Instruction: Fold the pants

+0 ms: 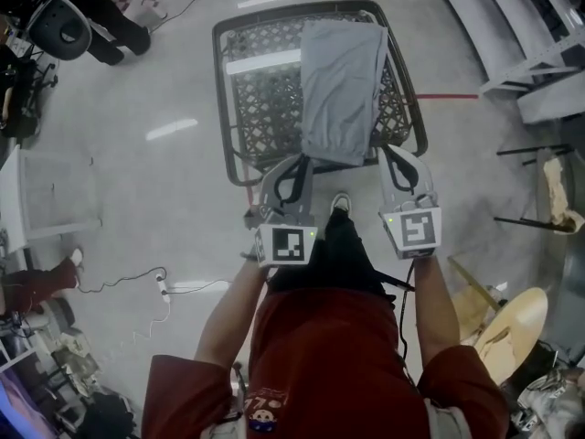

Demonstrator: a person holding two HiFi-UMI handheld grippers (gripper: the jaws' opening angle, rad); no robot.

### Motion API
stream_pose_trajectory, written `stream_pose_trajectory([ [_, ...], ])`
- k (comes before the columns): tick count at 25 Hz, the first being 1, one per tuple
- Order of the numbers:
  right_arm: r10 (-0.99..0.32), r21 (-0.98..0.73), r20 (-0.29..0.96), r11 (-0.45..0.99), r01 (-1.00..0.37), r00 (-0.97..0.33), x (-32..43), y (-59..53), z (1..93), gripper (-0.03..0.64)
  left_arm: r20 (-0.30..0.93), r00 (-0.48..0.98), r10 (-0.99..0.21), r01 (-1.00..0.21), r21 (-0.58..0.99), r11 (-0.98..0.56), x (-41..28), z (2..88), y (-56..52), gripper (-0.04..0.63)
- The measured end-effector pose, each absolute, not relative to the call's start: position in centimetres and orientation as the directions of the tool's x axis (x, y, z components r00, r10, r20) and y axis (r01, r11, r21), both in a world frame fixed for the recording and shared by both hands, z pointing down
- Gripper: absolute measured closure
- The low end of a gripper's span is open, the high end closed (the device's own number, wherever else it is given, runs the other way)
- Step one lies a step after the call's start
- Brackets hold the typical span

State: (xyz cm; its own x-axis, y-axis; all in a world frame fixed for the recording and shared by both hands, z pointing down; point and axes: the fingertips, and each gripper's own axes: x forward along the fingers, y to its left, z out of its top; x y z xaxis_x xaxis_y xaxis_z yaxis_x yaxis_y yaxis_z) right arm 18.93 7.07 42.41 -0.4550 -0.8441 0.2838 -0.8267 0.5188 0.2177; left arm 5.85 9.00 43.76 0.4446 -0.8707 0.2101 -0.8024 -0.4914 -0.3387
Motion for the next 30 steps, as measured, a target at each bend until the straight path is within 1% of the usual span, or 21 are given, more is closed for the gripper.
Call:
stream_pose_trajectory([
  [1, -0.826, 0.223, 0.318, 0.542, -0.810, -0.466, 18.7, 7.3, 43.7, 0.615, 0.243, 0.456, -0.856, -0.783, -0.348, -0.515, 6.1, 45.0, 9.2, 0.564],
  [3, -0.785, 0.241, 0.396, 0.589, -0.771, -0.476, 18.5, 7.8, 46.7, 0.614, 0.300, 0.476, -0.827, -0.739, -0.373, -0.561, 6.5, 47.3, 9.7, 0.520],
  [4, -0.760, 0.250, 0.443, 0.615, -0.748, -0.476, 18.4, 8.0, 48.3, 0.609, 0.330, 0.482, -0.811, -0.717, -0.384, -0.582, 6.7, 48.6, 9.9, 0.518],
  [5, -0.729, 0.253, 0.491, 0.644, -0.722, -0.478, 18.4, 8.3, 49.9, 0.587, 0.365, 0.488, -0.793, -0.692, -0.392, -0.607, 6.9, 50.1, 10.1, 0.500],
  [7, -0.661, 0.250, 0.568, 0.706, -0.662, -0.490, 18.4, 8.8, 52.8, 0.571, 0.447, 0.491, -0.747, -0.632, -0.407, -0.659, 7.3, 53.3, 10.3, 0.426],
  [8, -0.627, 0.251, 0.602, 0.736, -0.629, -0.493, 18.4, 9.0, 54.0, 0.547, 0.487, 0.490, -0.723, -0.600, -0.413, -0.685, 7.5, 54.8, 10.2, 0.419],
  [11, -0.527, 0.266, 0.703, 0.817, -0.512, -0.477, 18.5, 9.0, 57.4, 0.465, 0.605, 0.483, -0.633, -0.479, -0.422, -0.769, 8.2, 59.0, 9.6, 0.354],
  [13, -0.470, 0.287, 0.763, 0.861, -0.420, -0.444, 18.7, 8.6, 59.8, 0.414, 0.653, 0.472, -0.592, -0.419, -0.425, -0.802, 8.5, 61.1, 8.8, 0.321],
  [14, -0.444, 0.299, 0.789, 0.881, -0.366, -0.424, 18.7, 8.4, 61.1, 0.397, 0.672, 0.466, -0.576, -0.397, -0.423, -0.815, 8.7, 62.0, 8.4, 0.317],
  [15, -0.419, 0.309, 0.813, 0.899, -0.310, -0.404, 18.7, 8.3, 62.4, 0.377, 0.693, 0.457, -0.557, -0.376, -0.417, -0.827, 8.8, 62.9, 8.0, 0.296],
  [18, -0.350, 0.312, 0.872, 0.936, -0.162, -0.343, 19.2, 7.9, 66.5, 0.351, 0.760, 0.427, -0.491, -0.316, -0.383, -0.868, 9.2, 65.8, 7.1, 0.256],
  [21, -0.305, 0.302, 0.906, 0.952, -0.058, -0.295, 19.6, 7.3, 69.7, 0.342, 0.813, 0.398, -0.425, -0.266, -0.341, -0.902, 9.3, 68.2, 6.5, 0.245],
  [25, -0.249, 0.264, 0.935, 0.964, 0.027, -0.254, 19.8, 7.9, 72.3, 0.341, 0.841, 0.383, -0.382, -0.229, -0.314, -0.921, 9.6, 70.3, 6.9, 0.245],
  [27, -0.215, 0.232, 0.950, 0.972, 0.047, -0.228, 20.3, 8.6, 73.7, 0.341, 0.856, 0.373, -0.358, -0.215, -0.295, -0.931, 9.8, 71.4, 7.6, 0.247],
  [29, -0.209, 0.224, 0.952, 0.974, 0.042, -0.225, 20.6, 9.1, 74.8, 0.341, 0.876, 0.351, -0.331, -0.188, -0.281, -0.941, 9.8, 72.9, 8.6, 0.249],
  [30, -0.212, 0.225, 0.950, 0.974, 0.035, -0.228, 20.8, 9.5, 75.1, 0.341, 0.883, 0.338, -0.324, -0.173, -0.280, -0.944, 9.7, 73.4, 9.2, 0.264],
])
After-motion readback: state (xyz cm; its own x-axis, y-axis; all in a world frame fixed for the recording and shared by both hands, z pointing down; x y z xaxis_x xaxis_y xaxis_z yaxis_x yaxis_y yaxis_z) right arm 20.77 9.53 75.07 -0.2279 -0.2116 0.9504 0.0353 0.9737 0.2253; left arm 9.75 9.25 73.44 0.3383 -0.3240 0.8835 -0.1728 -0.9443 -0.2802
